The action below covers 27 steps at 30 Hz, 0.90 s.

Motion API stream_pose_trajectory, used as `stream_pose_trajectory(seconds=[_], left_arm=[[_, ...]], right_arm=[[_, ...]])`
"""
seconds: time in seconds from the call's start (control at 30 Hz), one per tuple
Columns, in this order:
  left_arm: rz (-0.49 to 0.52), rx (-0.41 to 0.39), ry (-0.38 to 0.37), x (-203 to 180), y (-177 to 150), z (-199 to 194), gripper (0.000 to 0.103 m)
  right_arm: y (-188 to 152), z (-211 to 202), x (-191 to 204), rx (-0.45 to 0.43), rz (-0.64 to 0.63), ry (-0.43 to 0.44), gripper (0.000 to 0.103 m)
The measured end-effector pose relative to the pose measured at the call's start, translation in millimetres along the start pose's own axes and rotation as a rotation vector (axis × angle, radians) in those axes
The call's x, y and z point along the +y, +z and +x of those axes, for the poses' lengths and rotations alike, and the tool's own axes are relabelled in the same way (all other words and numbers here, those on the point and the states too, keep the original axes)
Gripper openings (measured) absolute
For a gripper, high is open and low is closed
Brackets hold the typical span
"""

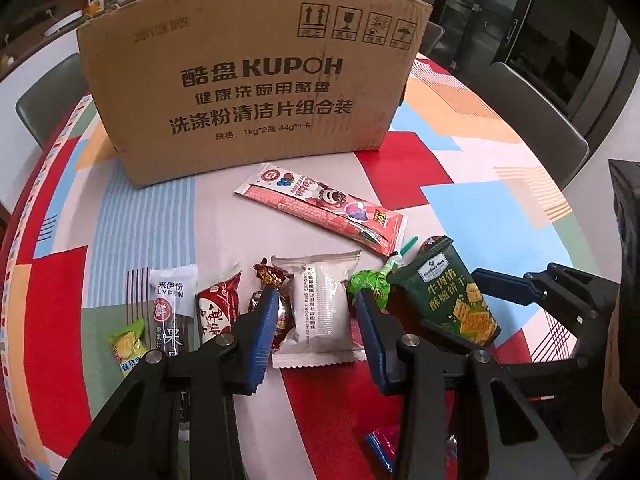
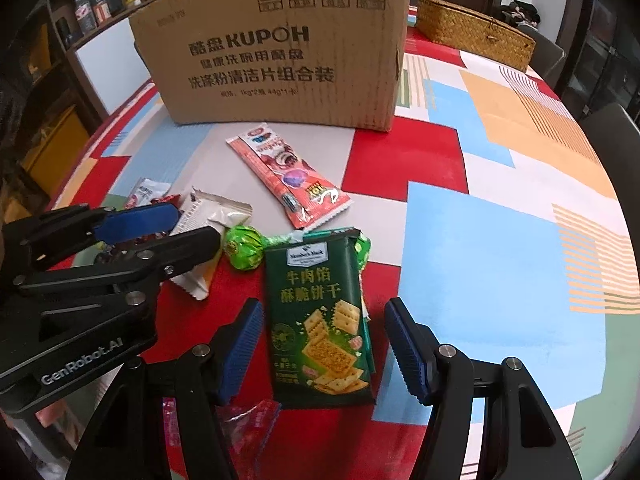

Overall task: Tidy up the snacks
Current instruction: 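Grasp the white bread bag with the left gripper while the right gripper grasps the green cracker pack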

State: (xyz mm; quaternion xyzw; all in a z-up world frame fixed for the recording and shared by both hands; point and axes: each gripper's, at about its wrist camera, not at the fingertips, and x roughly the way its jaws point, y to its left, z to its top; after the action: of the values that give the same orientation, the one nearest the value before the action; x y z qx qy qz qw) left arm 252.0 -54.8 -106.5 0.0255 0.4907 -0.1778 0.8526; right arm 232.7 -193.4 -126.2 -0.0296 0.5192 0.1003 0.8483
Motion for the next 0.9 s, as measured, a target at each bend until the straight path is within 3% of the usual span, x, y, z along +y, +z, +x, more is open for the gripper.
stream_pose_trajectory(seconds=[0.23,0.4,0.9], left_arm=[[-0.017,0.0,-0.025,4,-1,0,0.035],[-0.002,0.003,-0.032,1,1,2,0.033],[0.005,0.045,-0.02,-5,2,19,0.03]], right_arm=[[-1,2,-2,-0.004,0.002,-0.005,0.044],[-1,0,-4,-0.012,0.02,0.018,0.039],[-1,-1,-12,-0.022,0.066,0.074,0.036]])
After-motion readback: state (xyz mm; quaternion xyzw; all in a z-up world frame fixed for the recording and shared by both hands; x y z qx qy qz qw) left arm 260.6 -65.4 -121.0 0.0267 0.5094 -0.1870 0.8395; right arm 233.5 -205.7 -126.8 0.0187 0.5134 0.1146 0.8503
